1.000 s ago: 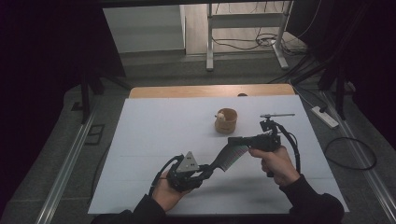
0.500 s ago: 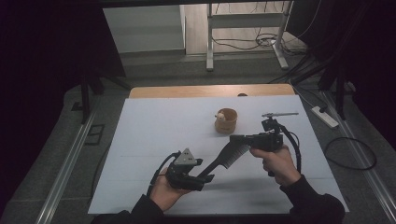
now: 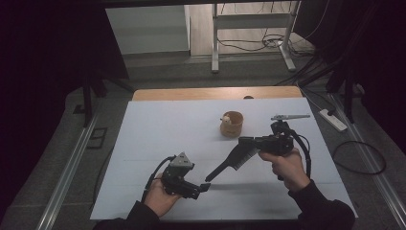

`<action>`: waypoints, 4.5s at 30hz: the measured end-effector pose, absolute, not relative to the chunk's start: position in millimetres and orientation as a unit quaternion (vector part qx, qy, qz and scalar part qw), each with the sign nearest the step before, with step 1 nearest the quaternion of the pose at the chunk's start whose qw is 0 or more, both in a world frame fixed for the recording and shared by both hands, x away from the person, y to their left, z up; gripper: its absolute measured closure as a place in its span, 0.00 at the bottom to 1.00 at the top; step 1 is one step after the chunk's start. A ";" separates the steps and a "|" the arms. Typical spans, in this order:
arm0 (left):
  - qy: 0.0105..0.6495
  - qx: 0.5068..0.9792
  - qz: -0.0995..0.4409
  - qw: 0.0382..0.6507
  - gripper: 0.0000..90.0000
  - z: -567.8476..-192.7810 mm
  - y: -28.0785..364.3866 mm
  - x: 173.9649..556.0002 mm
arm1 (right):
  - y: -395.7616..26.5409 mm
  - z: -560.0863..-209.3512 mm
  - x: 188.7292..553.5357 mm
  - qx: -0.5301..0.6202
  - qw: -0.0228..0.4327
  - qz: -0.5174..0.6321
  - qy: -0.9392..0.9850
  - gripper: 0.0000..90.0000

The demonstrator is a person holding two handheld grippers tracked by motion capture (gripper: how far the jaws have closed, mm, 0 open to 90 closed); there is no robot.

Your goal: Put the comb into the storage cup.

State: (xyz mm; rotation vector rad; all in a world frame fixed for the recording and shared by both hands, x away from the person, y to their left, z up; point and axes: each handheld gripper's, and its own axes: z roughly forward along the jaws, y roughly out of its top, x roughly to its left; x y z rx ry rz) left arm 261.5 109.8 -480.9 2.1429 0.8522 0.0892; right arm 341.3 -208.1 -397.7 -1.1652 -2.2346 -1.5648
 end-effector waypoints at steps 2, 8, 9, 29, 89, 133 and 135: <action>0.339 0.849 0.038 0.405 0.04 -480.9 113.5 261.4 | -209.0 -397.9 341.1 -0.392 0.086 -0.525 -0.750 0.93; 0.342 0.847 0.043 0.404 0.02 -479.7 120.9 259.3 | -214.4 -396.5 342.4 -0.399 0.071 -0.526 -0.748 0.93; 0.339 0.849 0.043 0.402 0.01 -479.3 123.1 258.9 | -215.2 -396.4 342.7 -0.399 0.068 -0.526 -0.748 0.93; 0.364 0.829 0.039 0.422 0.00 -477.6 165.7 246.3 | -229.7 -393.7 348.5 -0.416 0.040 -0.526 -0.740 0.93; 0.454 0.777 0.120 0.419 0.00 -473.8 242.8 192.9 | -265.2 -360.5 394.9 -0.474 -0.029 -0.537 -0.697 0.93; 0.465 0.778 0.118 0.406 0.00 -475.1 242.0 195.5 | -265.4 -319.4 436.3 -0.501 -0.097 -0.528 -0.679 0.93; 0.465 0.778 0.118 0.406 0.00 -475.0 242.0 195.4 | -263.5 -319.1 438.7 -0.501 -0.100 -0.527 -0.679 0.93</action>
